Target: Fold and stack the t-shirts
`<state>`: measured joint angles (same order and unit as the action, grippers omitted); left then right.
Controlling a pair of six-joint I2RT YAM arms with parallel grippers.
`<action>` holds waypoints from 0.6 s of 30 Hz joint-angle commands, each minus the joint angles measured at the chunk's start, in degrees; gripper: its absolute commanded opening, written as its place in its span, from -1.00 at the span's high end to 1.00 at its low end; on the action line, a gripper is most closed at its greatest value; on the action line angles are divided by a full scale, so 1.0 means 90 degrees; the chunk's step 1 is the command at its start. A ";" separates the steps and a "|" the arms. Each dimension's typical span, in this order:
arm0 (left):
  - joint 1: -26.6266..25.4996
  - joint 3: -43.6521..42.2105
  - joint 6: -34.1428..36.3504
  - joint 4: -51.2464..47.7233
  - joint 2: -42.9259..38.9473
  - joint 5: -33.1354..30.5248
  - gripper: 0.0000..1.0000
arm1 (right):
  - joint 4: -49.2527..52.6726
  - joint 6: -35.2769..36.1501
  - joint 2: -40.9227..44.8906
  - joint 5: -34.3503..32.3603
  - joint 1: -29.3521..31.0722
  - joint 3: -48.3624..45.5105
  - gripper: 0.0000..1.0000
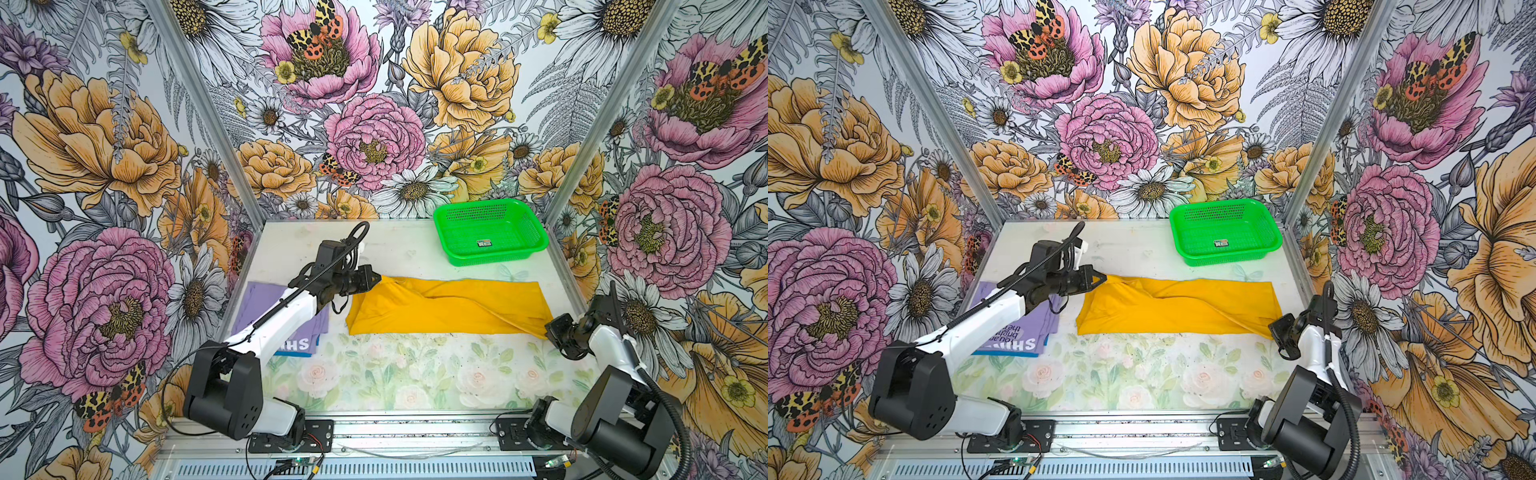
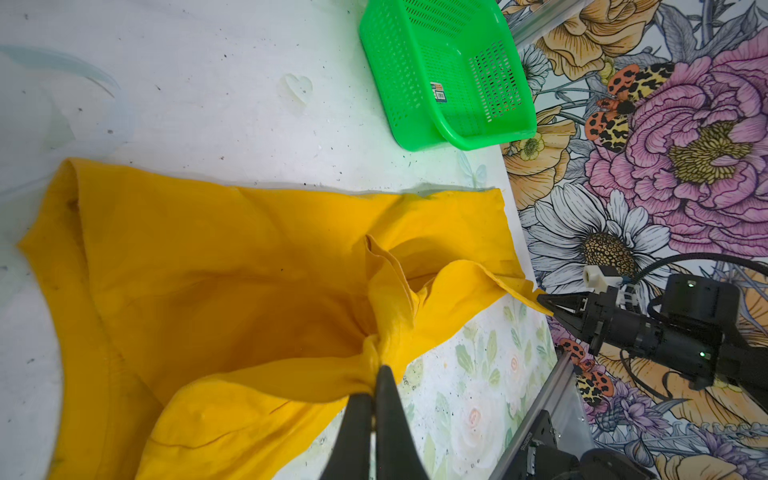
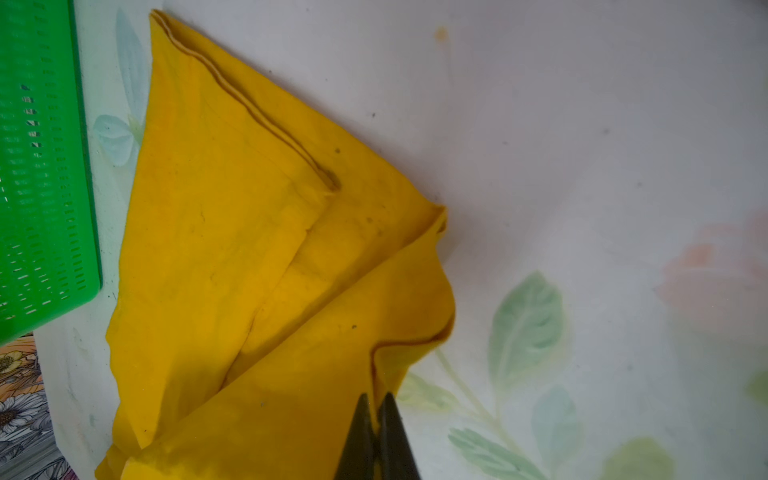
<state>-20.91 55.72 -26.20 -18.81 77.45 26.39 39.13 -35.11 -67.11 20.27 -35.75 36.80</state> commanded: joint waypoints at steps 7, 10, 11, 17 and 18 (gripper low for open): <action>-0.1119 -0.1711 -0.0671 -0.0304 -0.2440 -0.0997 1.00 | 0.0315 0.0013 0.0914 0.0318 -0.0696 -0.0333 1.00; -0.1396 -0.2199 -0.0993 -0.0369 -0.3097 -0.1285 1.00 | 0.0369 -0.0080 0.1081 0.0267 -0.0955 -0.0377 1.00; -0.1439 -0.2301 -0.1054 -0.0429 -0.3274 -0.1377 1.00 | 0.0378 -0.0107 0.1169 0.0241 -0.1023 -0.0388 1.00; -0.1475 -0.2472 -0.1070 -0.0615 -0.3727 -0.1565 1.00 | 0.0547 -0.0255 0.1511 0.0175 -0.1216 -0.0354 1.00; -0.1480 -0.2435 -0.1039 -0.0625 -0.3669 -0.1557 1.00 | 0.0615 -0.0263 0.1559 0.0108 -0.1277 -0.0345 1.00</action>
<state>-34.02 33.56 -34.81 -24.16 44.45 14.92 43.11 -36.49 -54.30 22.31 -46.54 33.47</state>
